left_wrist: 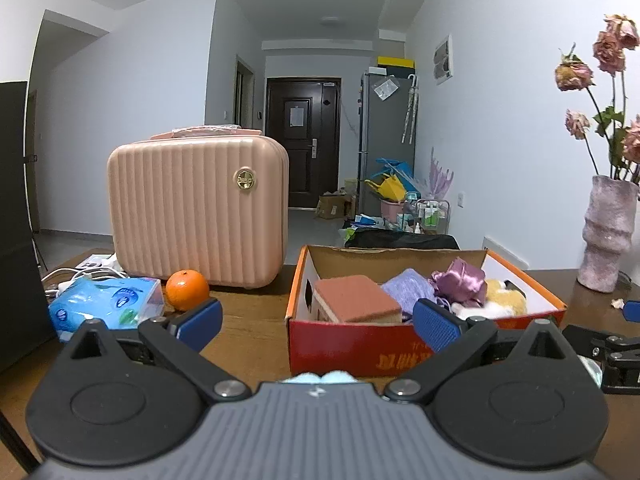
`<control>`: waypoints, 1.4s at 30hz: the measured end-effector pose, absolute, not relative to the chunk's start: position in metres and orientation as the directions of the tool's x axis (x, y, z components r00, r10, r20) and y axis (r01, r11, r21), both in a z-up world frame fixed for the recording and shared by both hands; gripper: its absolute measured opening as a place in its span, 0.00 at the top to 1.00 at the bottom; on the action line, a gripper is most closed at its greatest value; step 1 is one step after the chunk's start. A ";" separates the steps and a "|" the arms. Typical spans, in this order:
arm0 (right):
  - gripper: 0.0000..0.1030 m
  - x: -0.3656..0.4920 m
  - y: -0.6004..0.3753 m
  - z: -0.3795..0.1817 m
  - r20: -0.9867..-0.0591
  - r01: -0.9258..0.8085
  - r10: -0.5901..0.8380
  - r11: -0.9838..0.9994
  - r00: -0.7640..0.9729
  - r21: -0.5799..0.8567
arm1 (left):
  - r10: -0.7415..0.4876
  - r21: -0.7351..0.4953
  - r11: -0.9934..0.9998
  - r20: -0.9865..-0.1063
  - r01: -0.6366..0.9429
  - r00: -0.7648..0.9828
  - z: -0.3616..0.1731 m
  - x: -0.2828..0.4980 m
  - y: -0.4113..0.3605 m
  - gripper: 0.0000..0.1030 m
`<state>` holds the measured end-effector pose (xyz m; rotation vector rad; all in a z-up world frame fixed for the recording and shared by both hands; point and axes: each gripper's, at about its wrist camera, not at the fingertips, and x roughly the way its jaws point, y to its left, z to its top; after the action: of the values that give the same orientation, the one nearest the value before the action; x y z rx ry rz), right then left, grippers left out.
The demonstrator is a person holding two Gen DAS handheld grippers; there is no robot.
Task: Organize soft objects
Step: 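Withdraw both grippers from the box back over the table, then grasp the lavender fuzzy headband with the right gripper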
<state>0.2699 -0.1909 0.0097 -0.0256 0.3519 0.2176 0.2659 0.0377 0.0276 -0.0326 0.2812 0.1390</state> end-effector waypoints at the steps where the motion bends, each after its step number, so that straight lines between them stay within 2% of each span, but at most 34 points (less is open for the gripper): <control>1: 0.00 0.266 -0.191 0.009 -0.346 -0.215 0.206 0.977 0.915 0.014 | 0.130 -0.010 0.990 -0.279 -0.138 0.951 0.028 0.261 0.038 0.00; 25: 0.00 0.181 -0.186 -0.002 -0.380 -0.262 0.238 0.965 0.894 -0.014 | 0.084 0.021 0.996 -0.353 -0.082 0.932 0.010 0.179 0.047 0.00; 42: 0.00 0.168 -0.175 -0.010 -0.405 -0.290 0.248 0.956 0.880 -0.046 | 0.065 0.011 0.998 -0.376 -0.066 0.924 0.006 0.166 0.055 0.00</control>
<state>0.1680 -0.1755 -0.0104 -0.1067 0.4078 0.2809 0.1662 0.0553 0.0058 -0.0019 0.3863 0.0675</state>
